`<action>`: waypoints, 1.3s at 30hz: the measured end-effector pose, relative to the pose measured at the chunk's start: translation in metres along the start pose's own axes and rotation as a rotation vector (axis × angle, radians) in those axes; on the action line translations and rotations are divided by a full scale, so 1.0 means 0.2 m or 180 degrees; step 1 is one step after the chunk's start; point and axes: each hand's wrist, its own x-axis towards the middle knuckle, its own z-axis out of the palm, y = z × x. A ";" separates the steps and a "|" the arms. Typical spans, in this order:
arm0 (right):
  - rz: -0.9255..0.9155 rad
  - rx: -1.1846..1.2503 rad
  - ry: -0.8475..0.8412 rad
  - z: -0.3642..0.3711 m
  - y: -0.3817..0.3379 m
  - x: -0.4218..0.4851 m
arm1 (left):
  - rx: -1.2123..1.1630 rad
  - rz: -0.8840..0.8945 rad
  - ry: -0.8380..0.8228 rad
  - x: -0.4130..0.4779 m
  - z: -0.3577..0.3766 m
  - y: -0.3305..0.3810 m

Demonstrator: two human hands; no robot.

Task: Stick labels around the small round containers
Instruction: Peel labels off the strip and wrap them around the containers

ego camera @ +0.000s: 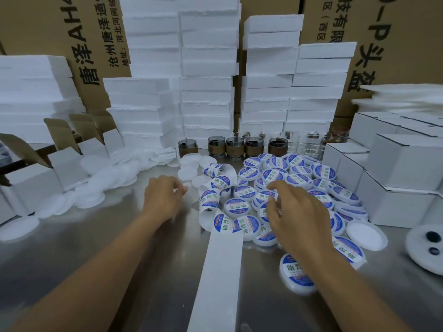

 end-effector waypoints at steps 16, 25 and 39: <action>0.1063 0.2988 -0.0624 -0.01 -0.14 0.00 | -0.4558 -0.0611 -0.1630 -0.36 -0.11 0.36; 0.1166 0.3587 -0.0978 -0.02 -0.17 0.01 | -0.4426 -0.0298 -0.1776 -0.36 -0.11 0.36; 0.0226 0.0928 -0.1601 0.06 -0.14 -0.07 | -0.4767 -0.0739 -0.1151 -0.33 -0.09 0.28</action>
